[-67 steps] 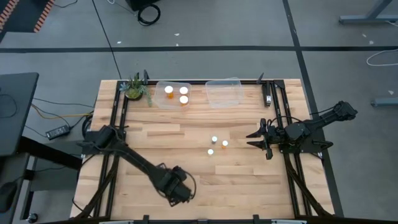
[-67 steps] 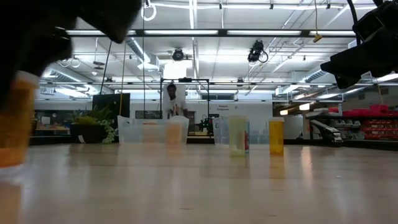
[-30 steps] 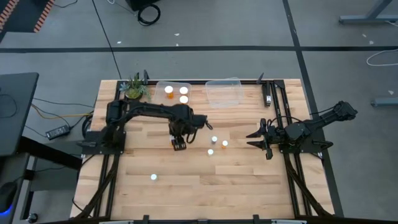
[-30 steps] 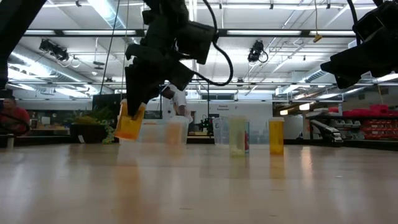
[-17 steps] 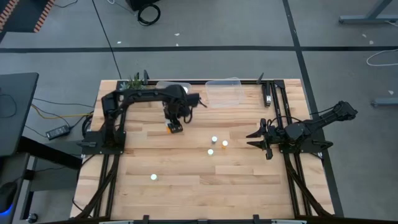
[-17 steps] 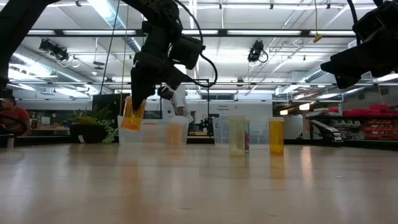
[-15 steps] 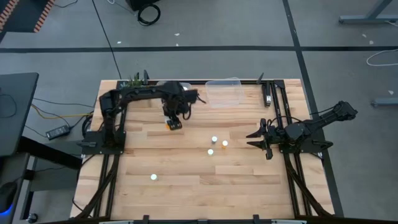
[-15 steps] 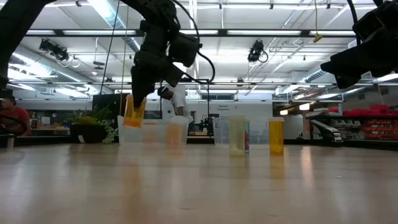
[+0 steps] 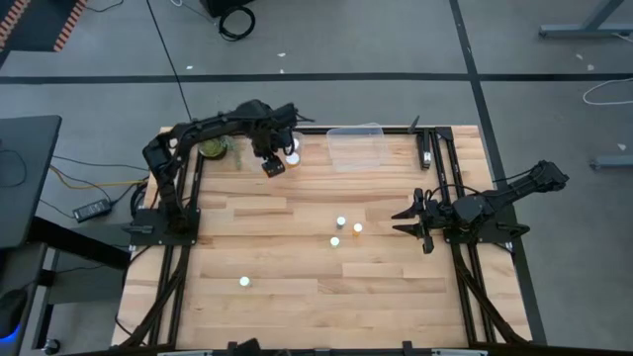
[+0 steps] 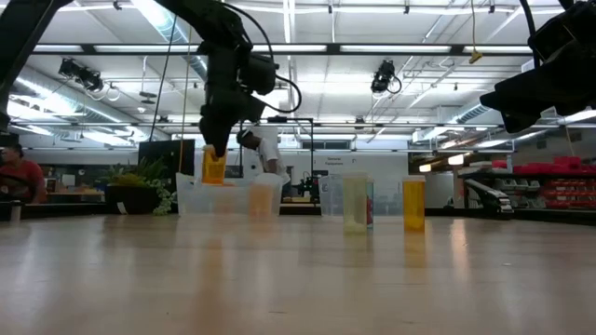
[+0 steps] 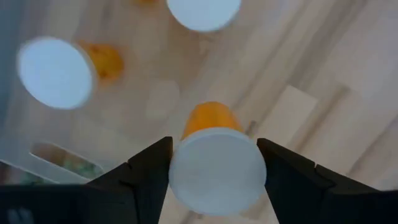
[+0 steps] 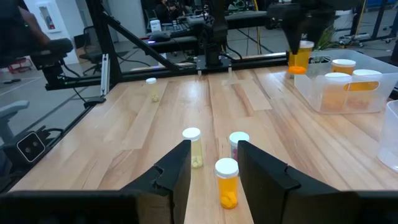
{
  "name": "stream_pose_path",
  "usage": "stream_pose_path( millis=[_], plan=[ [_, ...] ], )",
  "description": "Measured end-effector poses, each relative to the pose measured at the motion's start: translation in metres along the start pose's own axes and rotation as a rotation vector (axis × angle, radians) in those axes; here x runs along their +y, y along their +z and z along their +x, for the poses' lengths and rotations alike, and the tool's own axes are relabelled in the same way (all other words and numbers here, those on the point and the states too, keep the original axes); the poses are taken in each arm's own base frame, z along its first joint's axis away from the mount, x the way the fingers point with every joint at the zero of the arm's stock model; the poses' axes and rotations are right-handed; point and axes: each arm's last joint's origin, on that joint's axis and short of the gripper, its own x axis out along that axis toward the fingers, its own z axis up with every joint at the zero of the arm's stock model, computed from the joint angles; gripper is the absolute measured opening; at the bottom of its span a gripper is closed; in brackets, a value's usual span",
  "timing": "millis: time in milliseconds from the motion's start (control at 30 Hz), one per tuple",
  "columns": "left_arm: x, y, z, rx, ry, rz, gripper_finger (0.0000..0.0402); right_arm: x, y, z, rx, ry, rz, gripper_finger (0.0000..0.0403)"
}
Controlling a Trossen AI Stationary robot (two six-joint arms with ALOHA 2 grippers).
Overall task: Pick and place medicine bottles into bin by pill shape (circle, oval)
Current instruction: Put the large orange pill bottle into the left bin
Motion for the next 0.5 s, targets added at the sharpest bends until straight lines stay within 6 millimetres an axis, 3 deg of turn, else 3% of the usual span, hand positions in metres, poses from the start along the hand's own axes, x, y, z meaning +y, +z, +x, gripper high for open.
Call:
stream_pose_path(
  millis=[233, 500],
  plan=[
    [0.019, 0.007, -0.001, -0.101, 0.023, 0.018, 0.0217, 0.000, 0.000, 0.000, 0.000, 0.000, 0.000, 0.0138],
    [0.033, 0.004, -0.001, -0.105, 0.029, 0.017, 0.0232, 0.000, 0.000, 0.000, 0.000, 0.000, 0.000, 0.0138]
  ],
)
